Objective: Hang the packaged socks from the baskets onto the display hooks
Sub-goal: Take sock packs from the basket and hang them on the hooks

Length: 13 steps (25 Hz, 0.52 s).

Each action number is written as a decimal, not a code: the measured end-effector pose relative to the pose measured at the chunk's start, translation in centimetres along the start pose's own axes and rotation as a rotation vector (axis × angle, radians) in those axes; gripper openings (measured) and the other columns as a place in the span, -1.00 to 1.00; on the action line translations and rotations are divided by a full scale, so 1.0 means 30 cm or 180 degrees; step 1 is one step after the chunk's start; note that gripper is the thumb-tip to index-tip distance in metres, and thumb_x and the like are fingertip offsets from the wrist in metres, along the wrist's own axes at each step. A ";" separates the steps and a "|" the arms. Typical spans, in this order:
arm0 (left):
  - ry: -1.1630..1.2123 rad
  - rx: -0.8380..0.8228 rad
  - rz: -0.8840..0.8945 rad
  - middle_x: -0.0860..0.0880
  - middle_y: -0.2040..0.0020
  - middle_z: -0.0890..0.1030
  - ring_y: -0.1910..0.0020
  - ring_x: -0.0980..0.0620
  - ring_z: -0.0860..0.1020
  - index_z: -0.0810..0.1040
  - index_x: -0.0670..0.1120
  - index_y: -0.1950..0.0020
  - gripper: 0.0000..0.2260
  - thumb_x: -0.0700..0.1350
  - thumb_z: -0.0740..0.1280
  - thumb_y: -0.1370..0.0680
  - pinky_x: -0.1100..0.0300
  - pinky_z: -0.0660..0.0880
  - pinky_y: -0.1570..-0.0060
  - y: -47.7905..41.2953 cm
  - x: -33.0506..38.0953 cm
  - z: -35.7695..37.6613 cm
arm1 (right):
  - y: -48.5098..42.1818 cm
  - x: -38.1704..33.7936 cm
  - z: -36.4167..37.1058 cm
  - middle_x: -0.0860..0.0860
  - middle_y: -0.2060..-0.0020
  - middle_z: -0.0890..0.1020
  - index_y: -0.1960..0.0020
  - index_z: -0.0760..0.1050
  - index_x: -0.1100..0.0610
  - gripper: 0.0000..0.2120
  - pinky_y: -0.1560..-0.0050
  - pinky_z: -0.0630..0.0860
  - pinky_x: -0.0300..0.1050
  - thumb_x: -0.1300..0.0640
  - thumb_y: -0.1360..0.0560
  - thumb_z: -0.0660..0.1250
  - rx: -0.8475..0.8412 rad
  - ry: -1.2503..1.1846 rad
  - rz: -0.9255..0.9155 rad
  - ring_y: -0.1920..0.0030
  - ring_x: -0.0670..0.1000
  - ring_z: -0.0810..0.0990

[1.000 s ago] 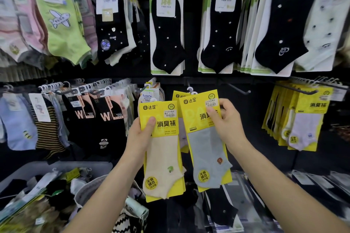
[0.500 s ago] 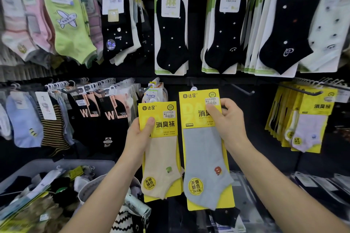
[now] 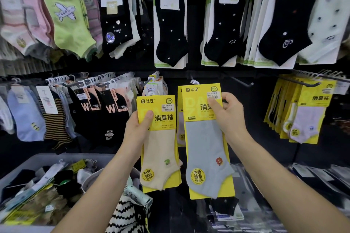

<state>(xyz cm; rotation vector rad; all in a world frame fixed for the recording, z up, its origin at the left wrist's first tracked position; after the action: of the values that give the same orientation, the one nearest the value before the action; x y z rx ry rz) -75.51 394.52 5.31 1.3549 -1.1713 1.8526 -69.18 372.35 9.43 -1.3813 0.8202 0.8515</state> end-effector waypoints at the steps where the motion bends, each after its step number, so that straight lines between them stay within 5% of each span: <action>1: 0.0001 -0.0009 0.0003 -0.13 -0.08 0.64 -0.04 -0.09 0.63 0.46 -0.19 -0.25 -0.69 -0.06 0.24 -0.57 -0.01 0.55 -0.06 0.000 -0.001 0.001 | 0.000 0.001 0.000 0.02 0.19 0.69 0.11 0.47 0.00 -0.94 0.13 0.62 -0.06 0.12 -0.51 0.34 -0.0012 0.0048 -0.0008 0.18 -0.03 0.68; 13: -0.0113 0.0004 -0.0010 -0.07 -0.04 0.65 0.01 -0.01 0.64 0.50 -0.11 -0.15 -0.79 -0.05 0.25 -0.57 0.11 0.56 0.04 0.017 -0.005 -0.003 | -0.005 -0.010 0.011 -0.08 0.35 0.69 0.15 0.54 0.05 -0.95 0.22 0.61 -0.10 0.11 -0.49 0.36 -0.0034 -0.0296 0.0561 0.30 -0.10 0.68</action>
<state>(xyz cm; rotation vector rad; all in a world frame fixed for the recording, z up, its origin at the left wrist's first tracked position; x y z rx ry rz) -75.92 394.37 4.99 1.3948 -1.1853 1.8344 -69.19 372.67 9.78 -1.2819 0.8754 1.0500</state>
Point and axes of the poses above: each hand's wrist, its own y-axis away from the middle knuckle, its own z-axis out of the palm, x = y × z, the point moved 3 cm from there along -y, towards the middle knuckle
